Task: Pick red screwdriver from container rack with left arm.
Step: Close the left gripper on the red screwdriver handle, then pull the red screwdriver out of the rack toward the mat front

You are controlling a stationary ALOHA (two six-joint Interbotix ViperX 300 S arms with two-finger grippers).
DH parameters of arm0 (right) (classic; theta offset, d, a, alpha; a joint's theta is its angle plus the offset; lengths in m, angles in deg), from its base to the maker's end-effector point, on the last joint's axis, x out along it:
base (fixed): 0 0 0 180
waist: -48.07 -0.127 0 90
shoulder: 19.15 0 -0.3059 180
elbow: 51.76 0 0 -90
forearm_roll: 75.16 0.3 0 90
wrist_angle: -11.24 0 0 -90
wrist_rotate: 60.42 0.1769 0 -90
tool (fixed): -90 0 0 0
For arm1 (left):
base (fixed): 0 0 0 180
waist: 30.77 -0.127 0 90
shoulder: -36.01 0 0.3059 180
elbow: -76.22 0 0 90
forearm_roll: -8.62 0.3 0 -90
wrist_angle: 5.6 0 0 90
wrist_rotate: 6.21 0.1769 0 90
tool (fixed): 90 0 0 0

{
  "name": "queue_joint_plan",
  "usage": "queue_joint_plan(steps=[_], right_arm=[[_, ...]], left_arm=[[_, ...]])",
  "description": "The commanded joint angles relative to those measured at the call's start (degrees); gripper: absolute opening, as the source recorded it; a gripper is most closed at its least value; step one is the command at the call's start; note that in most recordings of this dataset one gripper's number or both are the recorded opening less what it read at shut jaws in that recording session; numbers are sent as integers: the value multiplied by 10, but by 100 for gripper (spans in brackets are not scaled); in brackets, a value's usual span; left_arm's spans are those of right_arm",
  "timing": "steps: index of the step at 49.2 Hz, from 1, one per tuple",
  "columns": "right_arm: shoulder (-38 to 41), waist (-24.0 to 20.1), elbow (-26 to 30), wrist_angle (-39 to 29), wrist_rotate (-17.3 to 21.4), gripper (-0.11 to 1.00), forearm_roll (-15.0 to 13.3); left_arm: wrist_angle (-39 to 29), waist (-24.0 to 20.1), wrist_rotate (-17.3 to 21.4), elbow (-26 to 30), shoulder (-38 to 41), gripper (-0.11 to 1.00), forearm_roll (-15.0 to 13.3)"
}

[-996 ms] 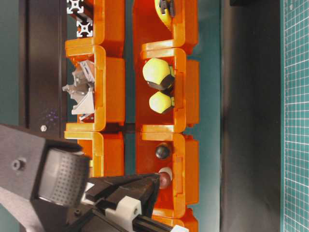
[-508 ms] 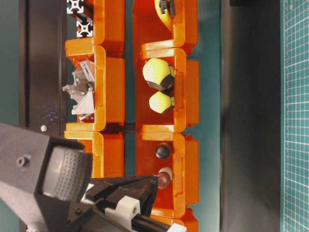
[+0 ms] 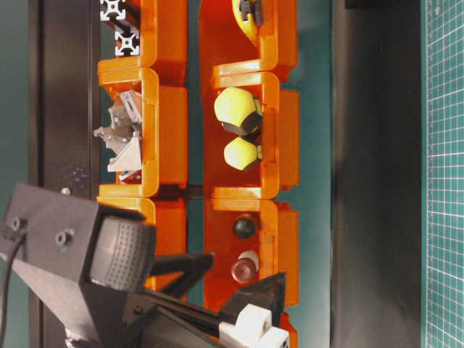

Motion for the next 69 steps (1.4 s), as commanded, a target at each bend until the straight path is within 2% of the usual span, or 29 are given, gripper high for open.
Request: queue_joint_plan(steps=[1,7,15,27,38,42,47,56,69], right_arm=[[4,-2,7,1,-2,-1,-1],[4,-2,6,2,-2,-1,-4],[4,-2,3,3,-1,-1,-4],[4,-2,0,5,-2,-1,-4],[4,-2,0,5,-2,-1,-4],[4,-2,0,5,-2,-1,-4],[4,-2,0,5,-1,-1,-4],[4,-2,0,9,-1,-1,-4],[4,-2,0,10,-1,-1,-4]], left_arm=[[22,-11,-9,-8,-28,84,3],[52,-31,-11,-19,-37,85,3],[58,-50,-11,-28,-44,85,3],[60,-52,-11,-26,-44,84,2],[58,-46,-11,-1,-40,81,2],[57,-44,-11,2,-40,75,2],[57,-38,-11,-1,-40,63,1],[57,-26,-7,-18,-44,28,1],[55,-14,-9,-17,-47,28,1]])
